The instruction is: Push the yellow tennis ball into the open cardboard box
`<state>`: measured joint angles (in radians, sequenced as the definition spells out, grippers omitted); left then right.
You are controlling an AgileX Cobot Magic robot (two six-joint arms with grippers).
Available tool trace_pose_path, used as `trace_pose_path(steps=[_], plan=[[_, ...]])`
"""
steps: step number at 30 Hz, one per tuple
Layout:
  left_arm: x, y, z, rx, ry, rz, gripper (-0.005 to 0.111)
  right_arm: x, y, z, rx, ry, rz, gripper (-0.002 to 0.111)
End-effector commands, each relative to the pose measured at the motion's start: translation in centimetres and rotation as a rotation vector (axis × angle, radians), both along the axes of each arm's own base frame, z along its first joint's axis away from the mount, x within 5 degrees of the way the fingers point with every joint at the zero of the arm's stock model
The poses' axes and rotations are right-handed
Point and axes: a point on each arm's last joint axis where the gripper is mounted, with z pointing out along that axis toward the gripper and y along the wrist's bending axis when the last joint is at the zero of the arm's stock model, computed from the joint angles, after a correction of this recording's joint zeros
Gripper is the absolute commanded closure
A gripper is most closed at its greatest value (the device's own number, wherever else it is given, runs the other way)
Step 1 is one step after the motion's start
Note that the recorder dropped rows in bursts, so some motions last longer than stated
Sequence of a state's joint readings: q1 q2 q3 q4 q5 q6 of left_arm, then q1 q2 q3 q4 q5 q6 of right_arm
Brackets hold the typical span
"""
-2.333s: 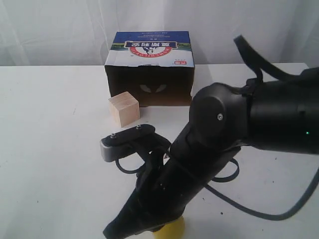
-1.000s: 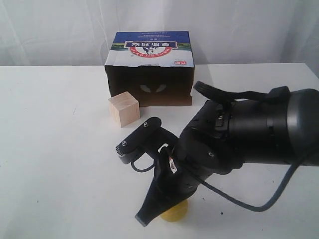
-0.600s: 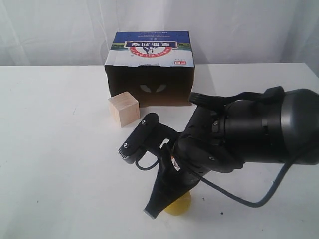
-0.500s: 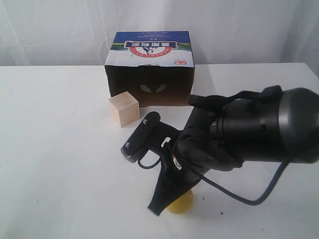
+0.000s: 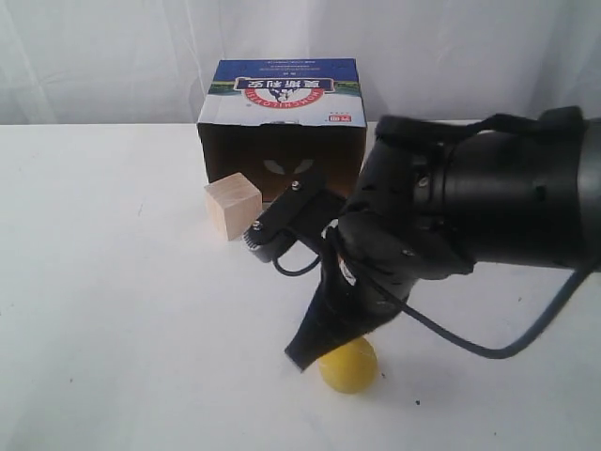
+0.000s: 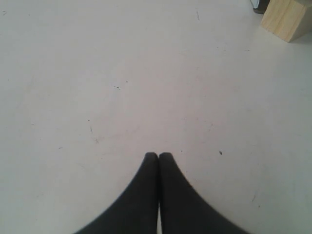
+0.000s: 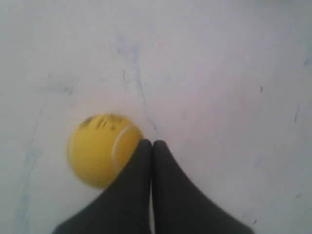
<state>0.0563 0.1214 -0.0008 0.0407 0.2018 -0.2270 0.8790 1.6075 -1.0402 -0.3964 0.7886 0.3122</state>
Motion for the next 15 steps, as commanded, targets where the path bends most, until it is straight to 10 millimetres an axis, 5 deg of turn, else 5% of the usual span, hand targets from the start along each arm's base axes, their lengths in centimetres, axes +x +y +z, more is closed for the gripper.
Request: trace_pose_path(steps=[1, 15], plan=[[0.0, 0.0, 0.0, -0.001, 0.001, 0.002, 0.107, -2.6, -1.0, 0.5, 0.1, 0.152, -0.025, 0.108], [0.0, 0.0, 0.0, -0.001, 0.001, 0.002, 0.107, 0.7, -4.2, -2.0, 0.146, 0.094, -0.154, 0.108]])
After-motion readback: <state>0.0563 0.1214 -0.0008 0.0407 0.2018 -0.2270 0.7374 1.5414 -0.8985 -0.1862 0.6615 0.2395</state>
